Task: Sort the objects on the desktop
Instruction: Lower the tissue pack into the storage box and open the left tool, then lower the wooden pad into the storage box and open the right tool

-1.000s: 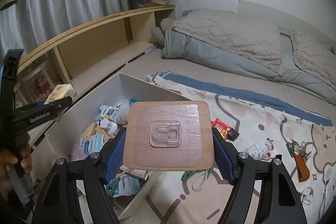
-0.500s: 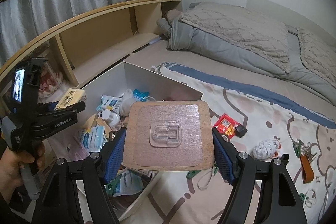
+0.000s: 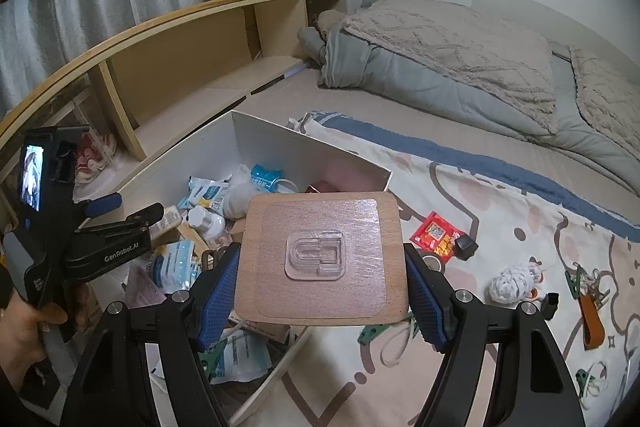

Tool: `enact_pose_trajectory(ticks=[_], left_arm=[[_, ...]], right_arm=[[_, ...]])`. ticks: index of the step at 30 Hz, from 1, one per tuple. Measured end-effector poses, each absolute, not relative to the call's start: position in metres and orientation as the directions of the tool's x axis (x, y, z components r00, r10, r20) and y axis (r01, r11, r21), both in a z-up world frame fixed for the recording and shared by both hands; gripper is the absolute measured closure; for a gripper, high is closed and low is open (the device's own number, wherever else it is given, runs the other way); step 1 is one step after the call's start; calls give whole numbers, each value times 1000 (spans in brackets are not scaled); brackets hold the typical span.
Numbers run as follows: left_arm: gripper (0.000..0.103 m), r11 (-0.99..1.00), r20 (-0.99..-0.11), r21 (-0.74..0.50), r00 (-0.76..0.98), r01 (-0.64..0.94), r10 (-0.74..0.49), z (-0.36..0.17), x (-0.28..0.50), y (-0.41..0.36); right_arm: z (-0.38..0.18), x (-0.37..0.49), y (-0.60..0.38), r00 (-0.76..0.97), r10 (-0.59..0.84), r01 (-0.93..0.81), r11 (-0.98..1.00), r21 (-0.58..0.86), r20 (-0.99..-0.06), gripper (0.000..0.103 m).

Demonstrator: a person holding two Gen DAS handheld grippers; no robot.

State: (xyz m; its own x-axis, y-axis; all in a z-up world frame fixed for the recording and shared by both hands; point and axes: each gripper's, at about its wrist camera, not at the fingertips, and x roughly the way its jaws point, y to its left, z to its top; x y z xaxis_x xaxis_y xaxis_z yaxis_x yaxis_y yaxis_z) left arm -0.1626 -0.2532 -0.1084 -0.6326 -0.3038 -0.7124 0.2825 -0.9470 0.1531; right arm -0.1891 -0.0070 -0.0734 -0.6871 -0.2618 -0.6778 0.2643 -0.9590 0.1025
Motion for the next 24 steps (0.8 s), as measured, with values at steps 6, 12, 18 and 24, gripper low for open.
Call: enact_pose_trajectory(ticks=[6,12,18,24], left_arm=[[32,-956,-708,146,-648,253,-279,-105,-157,-251],[32,-963,-692,132,-674,234,-259,-98,-151,-248],[32,-975,-679,101,-703,199,-214,-88,-148,-240],[32,-978,-674,32,-718,207,-174,-74,-145,-240]], right_arm=[[-70,-196,-6,-686,-266,265,-958,109,-677,26],[-59,-212,-6,-693,-241,256,-963,80,-679,26],[-57,-237,-9,-674,-258,252,-961,113,-692,26],[-75,-263,-24,-640,-221,248,-966,74,-736,26]])
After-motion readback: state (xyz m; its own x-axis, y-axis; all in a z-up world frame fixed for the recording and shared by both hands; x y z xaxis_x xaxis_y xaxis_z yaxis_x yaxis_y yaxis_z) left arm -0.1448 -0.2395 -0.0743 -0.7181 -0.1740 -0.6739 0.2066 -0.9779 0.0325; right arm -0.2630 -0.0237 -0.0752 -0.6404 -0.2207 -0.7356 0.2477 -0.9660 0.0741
